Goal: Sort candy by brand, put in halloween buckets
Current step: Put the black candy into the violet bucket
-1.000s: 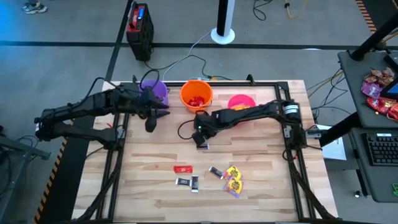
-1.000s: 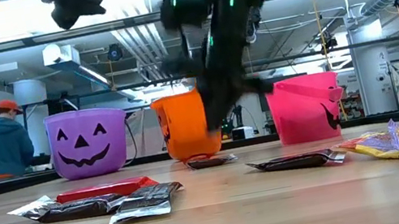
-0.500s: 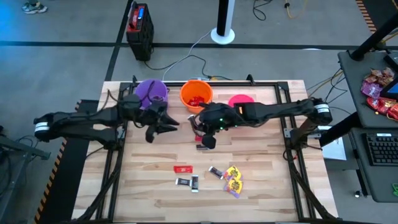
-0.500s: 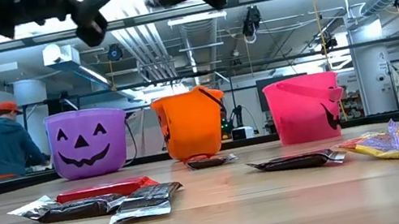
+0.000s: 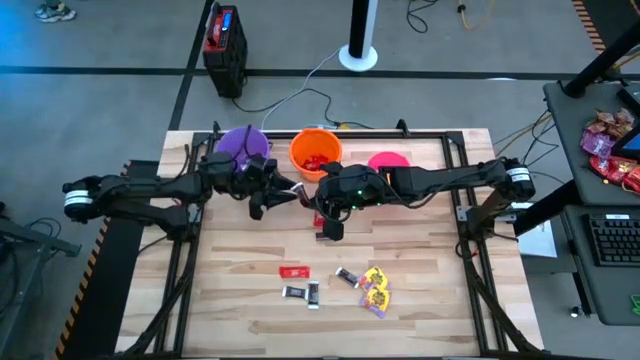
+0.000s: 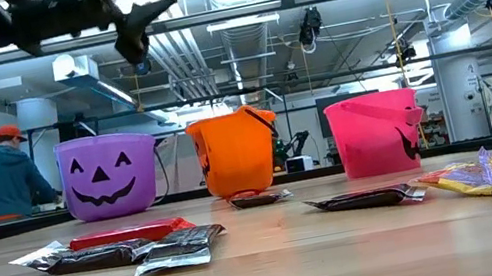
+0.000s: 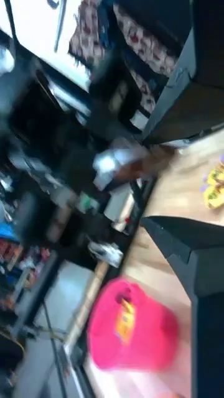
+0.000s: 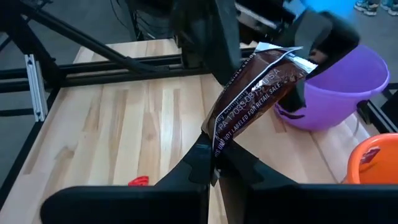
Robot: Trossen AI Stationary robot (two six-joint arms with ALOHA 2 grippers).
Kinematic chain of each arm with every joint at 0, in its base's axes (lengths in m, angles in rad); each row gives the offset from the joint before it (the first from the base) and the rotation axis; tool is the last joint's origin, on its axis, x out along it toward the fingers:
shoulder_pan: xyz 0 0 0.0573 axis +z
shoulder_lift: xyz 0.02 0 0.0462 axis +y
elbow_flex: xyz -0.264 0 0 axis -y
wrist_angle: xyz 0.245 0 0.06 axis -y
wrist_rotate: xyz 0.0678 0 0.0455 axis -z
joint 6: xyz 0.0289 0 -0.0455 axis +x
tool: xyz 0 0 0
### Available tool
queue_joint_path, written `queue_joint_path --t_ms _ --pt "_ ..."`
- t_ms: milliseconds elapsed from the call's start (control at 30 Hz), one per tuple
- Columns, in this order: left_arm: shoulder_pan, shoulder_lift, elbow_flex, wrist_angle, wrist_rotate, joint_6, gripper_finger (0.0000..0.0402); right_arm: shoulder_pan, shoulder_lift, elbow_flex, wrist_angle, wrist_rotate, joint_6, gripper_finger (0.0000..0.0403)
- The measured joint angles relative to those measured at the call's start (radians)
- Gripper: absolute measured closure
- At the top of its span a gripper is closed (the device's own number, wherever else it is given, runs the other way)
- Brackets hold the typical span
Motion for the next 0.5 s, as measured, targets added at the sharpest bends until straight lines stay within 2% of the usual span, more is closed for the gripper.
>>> queue_joint_path --t_ms 167,300,400,500 --pt "0.0 0.037 0.049 0.029 0.009 0.019 0.0186 -0.001 0.0 0.0 0.0 0.001 -0.018 0.039" --pt "0.0 0.068 0.093 0.021 0.03 0.044 0.0186 -0.001 0.0 0.0 0.0 0.002 -0.026 0.039" --pt "0.0 0.094 0.114 0.003 0.033 0.063 0.0212 -0.001 0.0 0.0 -0.001 0.003 -0.026 0.039" --pt "0.0 0.116 0.129 -0.004 0.057 0.074 0.027 -0.001 0.0 0.0 -0.001 0.003 -0.026 0.039"
